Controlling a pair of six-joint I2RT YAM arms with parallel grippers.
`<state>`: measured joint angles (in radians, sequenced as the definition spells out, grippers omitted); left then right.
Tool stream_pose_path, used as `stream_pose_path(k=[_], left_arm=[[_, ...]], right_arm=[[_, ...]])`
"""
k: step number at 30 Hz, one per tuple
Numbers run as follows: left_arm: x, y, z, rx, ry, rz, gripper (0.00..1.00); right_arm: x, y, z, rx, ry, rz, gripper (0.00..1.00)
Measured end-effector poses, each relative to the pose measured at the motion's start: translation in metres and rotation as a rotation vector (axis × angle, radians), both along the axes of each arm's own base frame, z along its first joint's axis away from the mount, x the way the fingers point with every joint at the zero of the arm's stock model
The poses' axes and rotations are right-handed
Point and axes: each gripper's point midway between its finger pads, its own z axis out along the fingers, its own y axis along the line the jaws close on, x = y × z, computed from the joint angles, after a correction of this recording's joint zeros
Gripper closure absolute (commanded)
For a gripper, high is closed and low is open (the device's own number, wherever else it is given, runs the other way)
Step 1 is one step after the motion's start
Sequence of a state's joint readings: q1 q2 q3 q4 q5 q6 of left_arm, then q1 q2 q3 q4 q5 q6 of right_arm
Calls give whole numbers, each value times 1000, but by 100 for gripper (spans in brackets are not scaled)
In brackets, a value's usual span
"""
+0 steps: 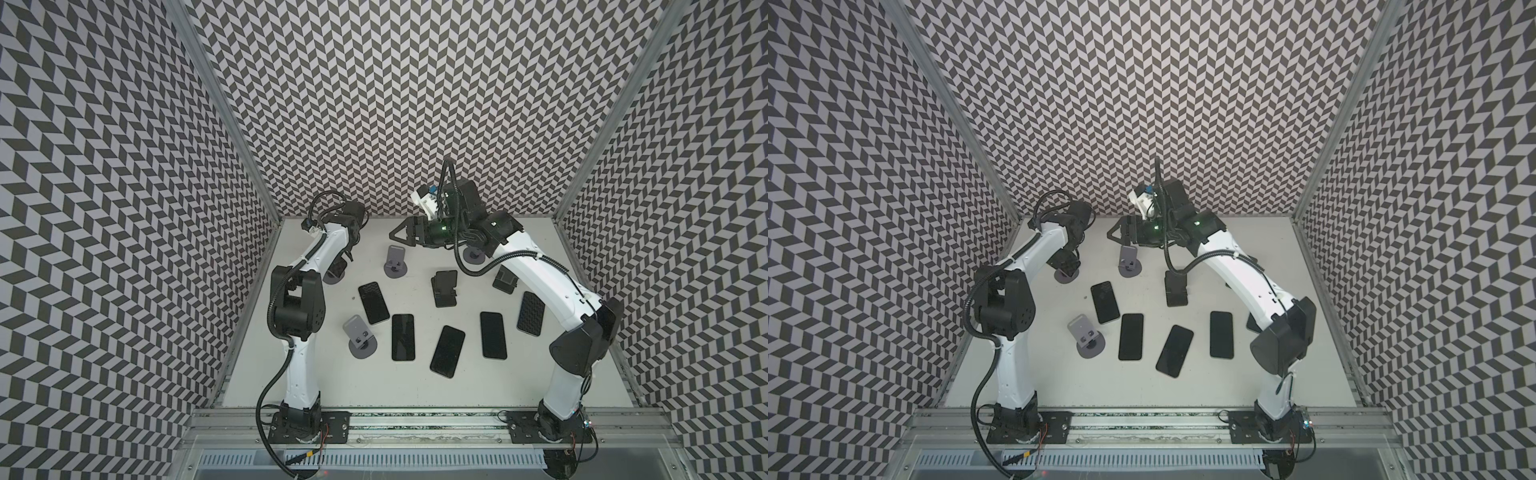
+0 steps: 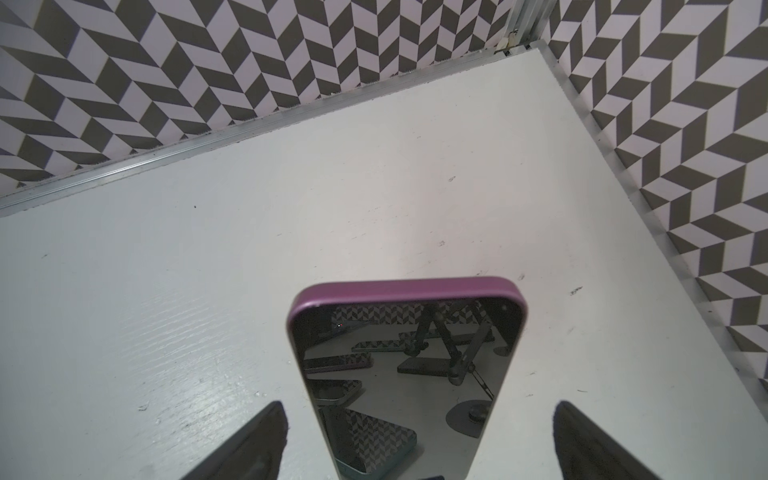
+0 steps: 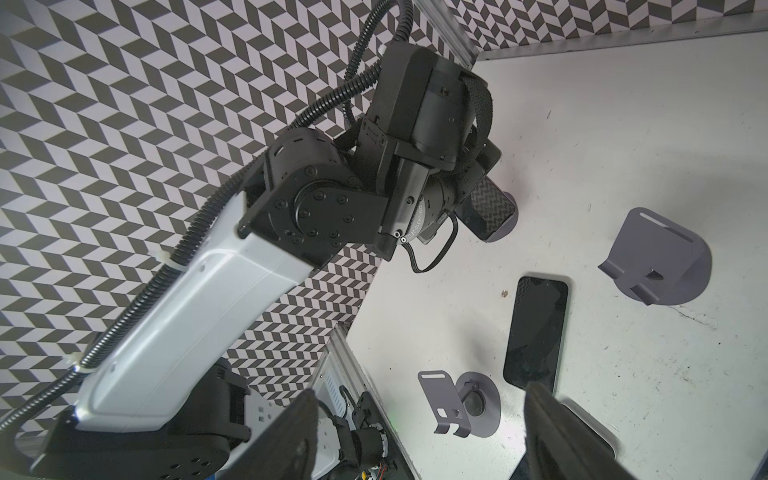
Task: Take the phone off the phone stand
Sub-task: 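Close the left gripper on the top edge of the purple-edged phone, then lift the purple-edged phone up out of its stand with the left gripper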
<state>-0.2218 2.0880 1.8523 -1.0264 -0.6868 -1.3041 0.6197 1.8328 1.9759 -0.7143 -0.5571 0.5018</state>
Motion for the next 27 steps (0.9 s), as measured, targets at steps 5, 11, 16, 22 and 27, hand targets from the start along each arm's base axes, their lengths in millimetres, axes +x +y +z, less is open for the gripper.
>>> stream_pose_path(k=[5, 11, 16, 22, 27], left_arm=[[-4, 2, -1, 8, 15, 9, 0], [-4, 3, -1, 10, 16, 11, 0], [-4, 4, -5, 14, 28, 7, 0], [4, 3, -12, 17, 35, 7, 0], [5, 4, -18, 22, 49, 12, 0]], right_arm=[[0, 2, -3, 1, 9, 7, 24], [2, 6, -13, -2, 34, 21, 24], [6, 11, -27, -15, 62, 30, 24], [6, 12, -32, -17, 71, 34, 24], [6, 12, -31, -15, 68, 35, 24]])
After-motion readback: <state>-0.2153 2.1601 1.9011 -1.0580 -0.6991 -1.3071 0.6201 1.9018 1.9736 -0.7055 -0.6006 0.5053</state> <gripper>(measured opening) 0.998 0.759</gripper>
